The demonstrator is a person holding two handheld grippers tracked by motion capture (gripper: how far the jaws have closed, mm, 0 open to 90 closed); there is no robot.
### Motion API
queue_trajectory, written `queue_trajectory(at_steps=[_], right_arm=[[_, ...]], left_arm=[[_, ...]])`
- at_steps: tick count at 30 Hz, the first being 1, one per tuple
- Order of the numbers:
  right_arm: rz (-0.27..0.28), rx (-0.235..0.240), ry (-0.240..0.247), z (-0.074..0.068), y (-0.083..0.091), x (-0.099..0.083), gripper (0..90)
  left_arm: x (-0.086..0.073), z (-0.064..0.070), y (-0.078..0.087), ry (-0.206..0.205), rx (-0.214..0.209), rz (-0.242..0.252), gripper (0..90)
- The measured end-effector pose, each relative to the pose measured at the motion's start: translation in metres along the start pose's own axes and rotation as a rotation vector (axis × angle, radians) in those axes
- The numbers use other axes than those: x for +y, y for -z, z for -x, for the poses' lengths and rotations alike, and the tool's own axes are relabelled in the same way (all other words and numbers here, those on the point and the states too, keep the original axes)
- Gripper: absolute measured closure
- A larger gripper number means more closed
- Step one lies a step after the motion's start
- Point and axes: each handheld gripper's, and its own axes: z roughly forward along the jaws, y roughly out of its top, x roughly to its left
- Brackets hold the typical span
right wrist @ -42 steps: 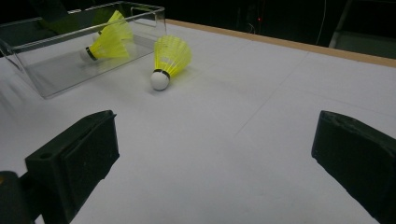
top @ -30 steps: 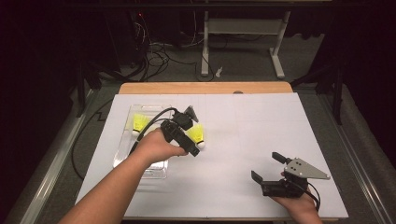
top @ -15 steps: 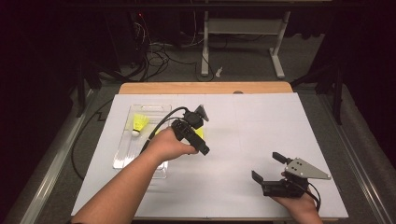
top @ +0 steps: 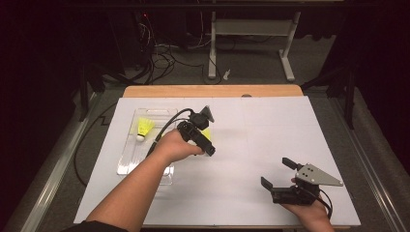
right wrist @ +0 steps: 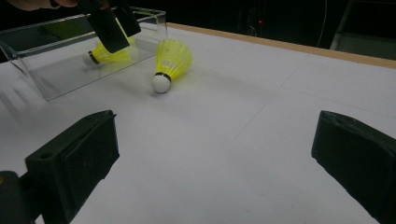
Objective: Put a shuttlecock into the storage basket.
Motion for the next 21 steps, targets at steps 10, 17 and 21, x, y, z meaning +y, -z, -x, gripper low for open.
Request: queue_trajectory(at_steps=[10,17,21], right_arm=[[0.002,-0.001,0.0,0.001,0.0,0.0,1.1],[0.003,-0.002,0.0,0.001,0.0,0.0,1.0],[0.004,0.0,0.0,0.001,0.0,0.0,1.1]], left_arm=[[0.004,-0.011,-0.008,0.027,0.013,0.003,7.8],[0.004,-0.011,-0.009,0.031,0.01,0.013,13.6],[0.005,-0.013,-0.01,0.035,0.009,0.012,15.5]])
